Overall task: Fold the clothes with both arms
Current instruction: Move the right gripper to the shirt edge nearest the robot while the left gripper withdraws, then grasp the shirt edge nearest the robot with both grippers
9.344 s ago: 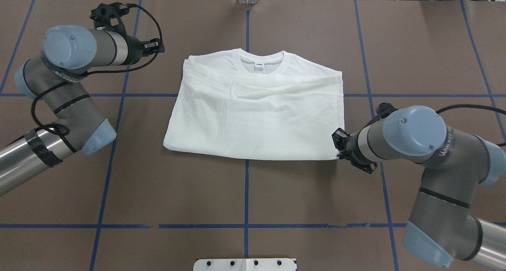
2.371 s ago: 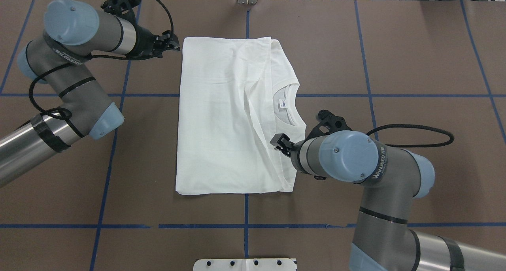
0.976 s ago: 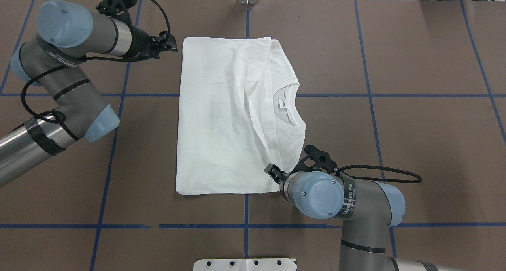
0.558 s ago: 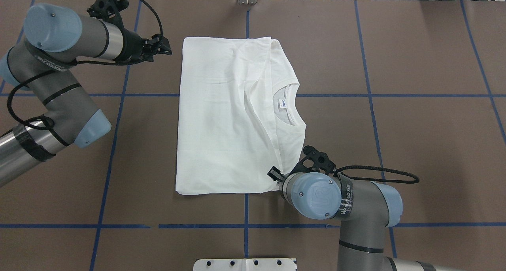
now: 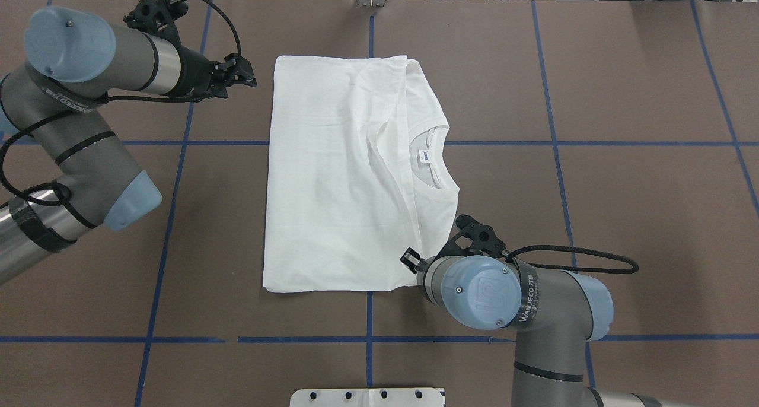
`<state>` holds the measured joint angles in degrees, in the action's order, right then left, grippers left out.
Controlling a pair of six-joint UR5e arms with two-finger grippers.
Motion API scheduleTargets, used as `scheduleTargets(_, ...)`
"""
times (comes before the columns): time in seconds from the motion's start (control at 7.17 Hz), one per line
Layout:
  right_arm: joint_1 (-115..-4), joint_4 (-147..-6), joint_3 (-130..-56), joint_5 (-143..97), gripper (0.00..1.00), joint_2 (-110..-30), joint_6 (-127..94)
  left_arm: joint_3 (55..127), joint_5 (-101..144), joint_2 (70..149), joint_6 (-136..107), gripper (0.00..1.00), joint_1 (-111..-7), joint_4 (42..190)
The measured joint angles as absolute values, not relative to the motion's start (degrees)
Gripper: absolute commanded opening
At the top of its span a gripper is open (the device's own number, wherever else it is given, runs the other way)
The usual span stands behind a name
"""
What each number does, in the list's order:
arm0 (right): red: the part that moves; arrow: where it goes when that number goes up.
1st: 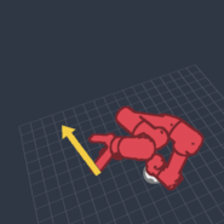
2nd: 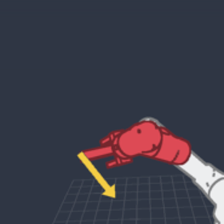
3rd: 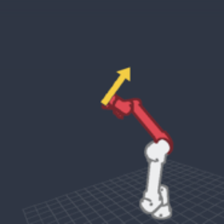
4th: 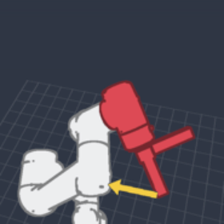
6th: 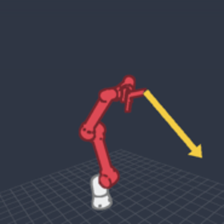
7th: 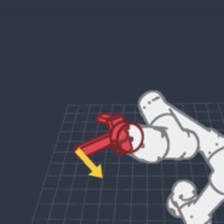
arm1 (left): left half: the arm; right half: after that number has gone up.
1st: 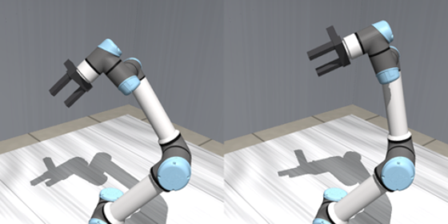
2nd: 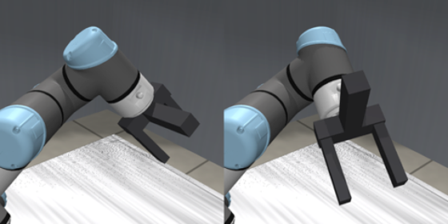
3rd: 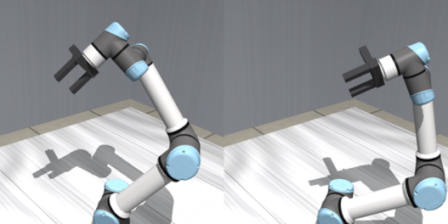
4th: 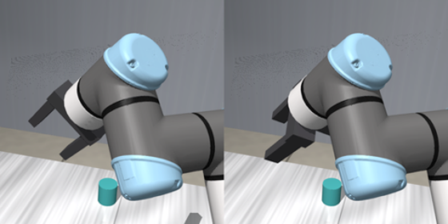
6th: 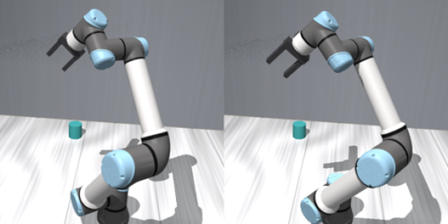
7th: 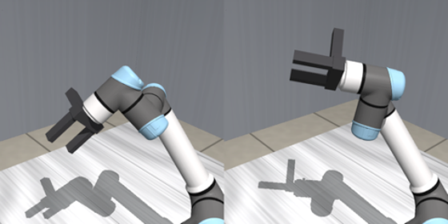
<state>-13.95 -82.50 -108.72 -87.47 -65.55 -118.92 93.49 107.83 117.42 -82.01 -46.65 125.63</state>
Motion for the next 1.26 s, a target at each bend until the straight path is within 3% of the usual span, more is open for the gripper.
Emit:
scheduleTargets(0.7, -13.0, -87.3, -114.2, -87.6, 0.0, -66.5, -121.8, 110.8, 93.1, 108.3, -108.0, 0.75, -17.4, 111.7)
scheduleTargets(1.26, -13.2, -87.5, -114.7, -87.7, 0.0, -66.6, -121.8, 111.6, 90.8, 107.5, -110.3, 0.72, -14.1, 105.4)
